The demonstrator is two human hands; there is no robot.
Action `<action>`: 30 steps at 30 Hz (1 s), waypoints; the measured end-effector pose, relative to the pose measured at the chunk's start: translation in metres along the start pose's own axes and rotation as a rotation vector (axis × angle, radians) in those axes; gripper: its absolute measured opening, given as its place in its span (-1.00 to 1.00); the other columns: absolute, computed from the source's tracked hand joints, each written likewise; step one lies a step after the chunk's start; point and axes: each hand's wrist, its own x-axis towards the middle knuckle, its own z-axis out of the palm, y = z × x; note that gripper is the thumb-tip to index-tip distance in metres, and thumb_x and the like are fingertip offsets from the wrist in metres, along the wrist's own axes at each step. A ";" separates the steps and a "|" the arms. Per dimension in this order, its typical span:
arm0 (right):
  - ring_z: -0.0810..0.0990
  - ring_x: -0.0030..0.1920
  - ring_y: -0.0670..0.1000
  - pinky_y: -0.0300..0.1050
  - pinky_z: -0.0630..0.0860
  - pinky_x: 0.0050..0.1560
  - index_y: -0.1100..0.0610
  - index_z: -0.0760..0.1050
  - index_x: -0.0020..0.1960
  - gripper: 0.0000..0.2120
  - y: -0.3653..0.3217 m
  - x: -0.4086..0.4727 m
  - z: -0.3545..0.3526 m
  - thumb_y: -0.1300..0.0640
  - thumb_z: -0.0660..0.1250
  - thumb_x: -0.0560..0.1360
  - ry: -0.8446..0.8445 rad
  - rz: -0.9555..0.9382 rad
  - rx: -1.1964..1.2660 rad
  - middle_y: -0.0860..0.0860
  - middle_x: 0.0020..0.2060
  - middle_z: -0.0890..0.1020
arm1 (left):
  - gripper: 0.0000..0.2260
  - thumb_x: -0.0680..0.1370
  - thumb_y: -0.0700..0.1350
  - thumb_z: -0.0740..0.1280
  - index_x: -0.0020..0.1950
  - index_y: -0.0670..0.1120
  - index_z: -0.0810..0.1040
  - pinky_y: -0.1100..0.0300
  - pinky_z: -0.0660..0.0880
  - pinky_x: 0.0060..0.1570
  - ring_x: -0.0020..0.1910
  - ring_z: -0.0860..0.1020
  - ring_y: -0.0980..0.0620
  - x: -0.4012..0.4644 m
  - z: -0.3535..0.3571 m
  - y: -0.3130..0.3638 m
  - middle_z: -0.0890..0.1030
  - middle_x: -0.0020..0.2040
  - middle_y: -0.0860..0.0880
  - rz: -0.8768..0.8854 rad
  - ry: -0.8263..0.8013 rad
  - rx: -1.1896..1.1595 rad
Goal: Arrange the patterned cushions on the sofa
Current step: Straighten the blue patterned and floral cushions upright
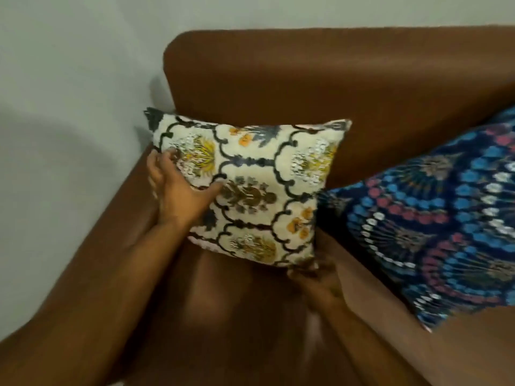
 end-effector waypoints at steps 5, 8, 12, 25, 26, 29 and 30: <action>0.50 0.45 0.13 0.19 0.49 0.37 0.09 0.33 0.55 0.12 -0.043 0.029 0.046 0.00 0.75 0.09 -0.031 -0.078 -0.103 0.04 0.42 0.55 | 0.41 0.11 0.06 0.72 0.60 -0.06 -0.27 -0.14 0.21 0.56 0.50 0.34 -0.03 0.055 -0.010 -0.026 0.33 0.54 -0.03 -0.102 -0.371 -0.375; 0.68 -0.42 -0.21 -0.17 0.62 -0.32 0.09 0.62 0.27 -0.20 -0.056 0.024 0.052 -0.14 0.65 0.08 -0.104 0.018 0.155 -0.19 -0.39 0.71 | 0.37 0.09 0.09 0.71 0.60 -0.05 -0.18 0.15 0.36 0.48 0.34 0.42 0.30 0.064 -0.020 -0.006 0.41 0.40 0.14 0.113 -0.356 -0.320; 0.77 -0.08 -0.04 0.08 0.65 0.09 -0.11 0.65 0.22 -0.25 -0.062 0.014 0.067 -0.36 0.57 0.08 -0.217 0.076 0.348 -0.10 -0.06 0.80 | 0.30 0.10 0.37 0.65 0.60 0.08 -0.07 -0.02 0.47 0.41 0.40 0.47 0.14 0.081 -0.061 0.055 0.41 0.51 0.05 0.484 -0.250 -0.225; 0.50 0.45 -0.04 -0.08 0.38 0.35 -0.18 0.30 0.57 0.05 -0.041 0.046 0.143 -0.54 0.43 0.17 -0.305 0.026 0.426 -0.13 0.45 0.54 | 0.18 0.16 0.55 0.45 0.61 0.09 0.05 -0.21 0.48 0.32 0.41 0.41 -0.12 0.109 -0.038 0.022 0.38 0.45 -0.10 0.542 -0.089 0.114; 0.52 0.44 -0.02 -0.07 0.41 0.34 -0.16 0.31 0.57 0.05 -0.042 0.043 0.146 -0.53 0.44 0.17 -0.286 0.025 0.452 -0.11 0.44 0.55 | 0.14 0.18 0.54 0.43 0.59 0.03 0.12 -0.19 0.51 0.25 0.36 0.43 -0.13 0.106 -0.035 0.023 0.39 0.41 -0.14 0.563 0.029 0.147; 0.66 0.28 0.14 0.17 0.52 0.35 0.06 0.51 0.40 -0.07 -0.045 0.037 0.152 -0.34 0.60 0.14 -0.051 0.057 0.514 0.07 0.27 0.69 | -0.17 0.32 0.37 0.43 0.44 -0.01 0.27 -0.12 0.44 0.20 0.28 0.40 -0.16 0.078 -0.021 0.024 0.41 0.35 -0.22 0.669 0.277 0.199; 0.71 0.18 0.19 0.22 0.58 0.27 0.20 0.56 0.28 -0.15 -0.046 0.036 0.153 -0.23 0.65 0.14 0.044 0.106 0.528 0.14 0.16 0.73 | -0.30 0.38 0.26 0.45 0.39 0.01 0.27 -0.14 0.43 0.20 0.27 0.40 -0.17 0.067 -0.015 0.023 0.43 0.32 -0.23 0.715 0.286 0.201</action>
